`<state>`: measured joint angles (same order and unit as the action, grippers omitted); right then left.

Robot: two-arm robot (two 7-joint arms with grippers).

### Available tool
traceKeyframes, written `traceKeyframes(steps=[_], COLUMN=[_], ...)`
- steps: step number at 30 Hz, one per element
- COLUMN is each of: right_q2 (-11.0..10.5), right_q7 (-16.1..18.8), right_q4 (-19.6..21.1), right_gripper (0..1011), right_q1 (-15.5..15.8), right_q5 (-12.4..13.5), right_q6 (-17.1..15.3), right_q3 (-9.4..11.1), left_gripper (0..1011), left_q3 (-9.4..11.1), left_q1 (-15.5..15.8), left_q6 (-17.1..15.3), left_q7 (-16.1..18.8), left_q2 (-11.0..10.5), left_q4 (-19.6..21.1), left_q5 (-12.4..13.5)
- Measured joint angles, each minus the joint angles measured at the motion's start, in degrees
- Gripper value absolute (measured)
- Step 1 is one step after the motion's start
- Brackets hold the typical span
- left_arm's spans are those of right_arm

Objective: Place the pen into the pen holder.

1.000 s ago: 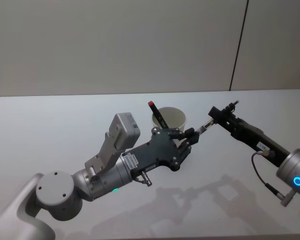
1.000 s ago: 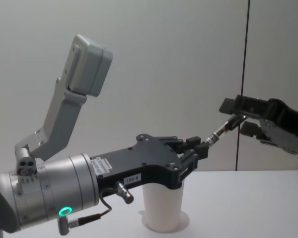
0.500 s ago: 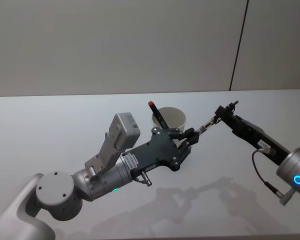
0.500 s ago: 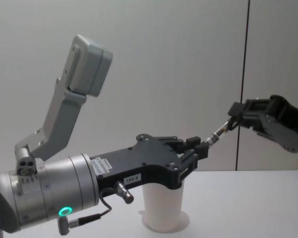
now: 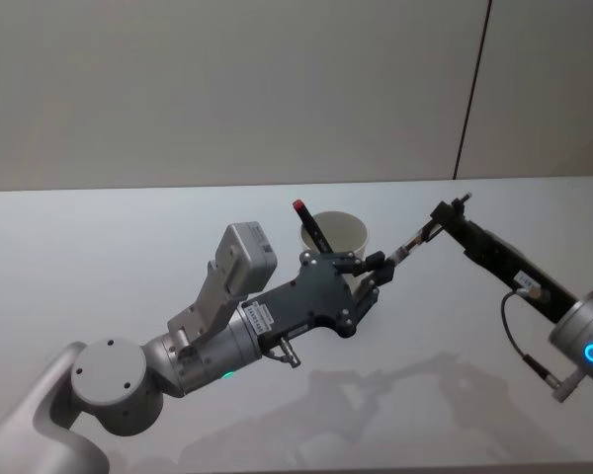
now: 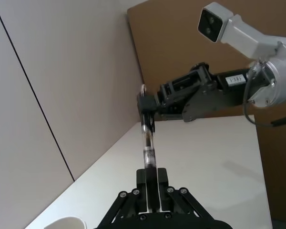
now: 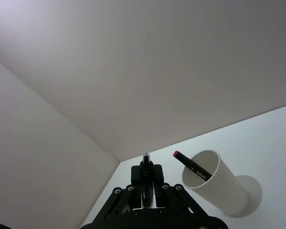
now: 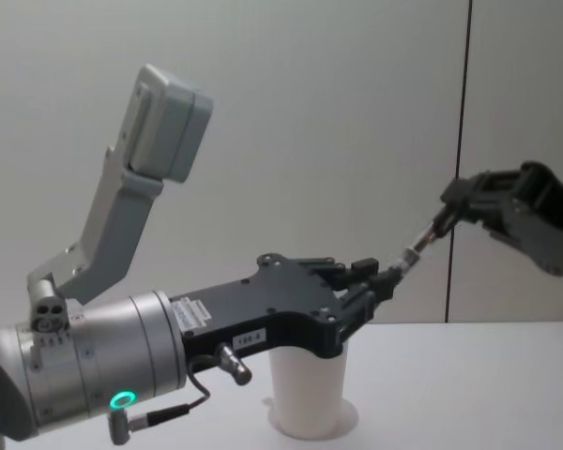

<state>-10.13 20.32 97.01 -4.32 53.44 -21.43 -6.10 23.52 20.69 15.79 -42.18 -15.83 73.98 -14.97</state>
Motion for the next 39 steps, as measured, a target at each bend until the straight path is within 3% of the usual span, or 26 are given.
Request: traceKeyframes(steps=[14,23,27,36,39], right_q2=[-0.7,-1.9,-2.3,-3.4,-3.9], right_q7=[0.5,1.8,2.5,4.8,7.0], right_q4=[0.1,-0.7,-1.4,-4.6,-6.9], right_gripper=[144,144,144,144,144], right_q1=[0.0,-1.0,-1.7,-4.8,-7.0], right_q5=[-0.2,-3.9,-5.8,-10.3,-12.7], right_q6=[1.3,2.8,3.6,5.6,6.6], right_q3=[-0.5,-0.9,-0.9,-0.8,-0.7], left_gripper=[554,873,968,1004,1004], left_q3=[0.0,0.0,0.0,0.0,0.0], left_q1=[0.0,0.0,0.0,0.0,0.0], left_q6=[0.0,0.0,0.0,0.0,0.0], left_q7=[0.0,0.0,0.0,0.0,0.0], left_q2=[0.0,0.0,0.0,0.0,0.0], left_q4=[0.0,0.0,0.0,0.0,0.0], left_q5=[0.0,0.0,0.0,0.0,0.0])
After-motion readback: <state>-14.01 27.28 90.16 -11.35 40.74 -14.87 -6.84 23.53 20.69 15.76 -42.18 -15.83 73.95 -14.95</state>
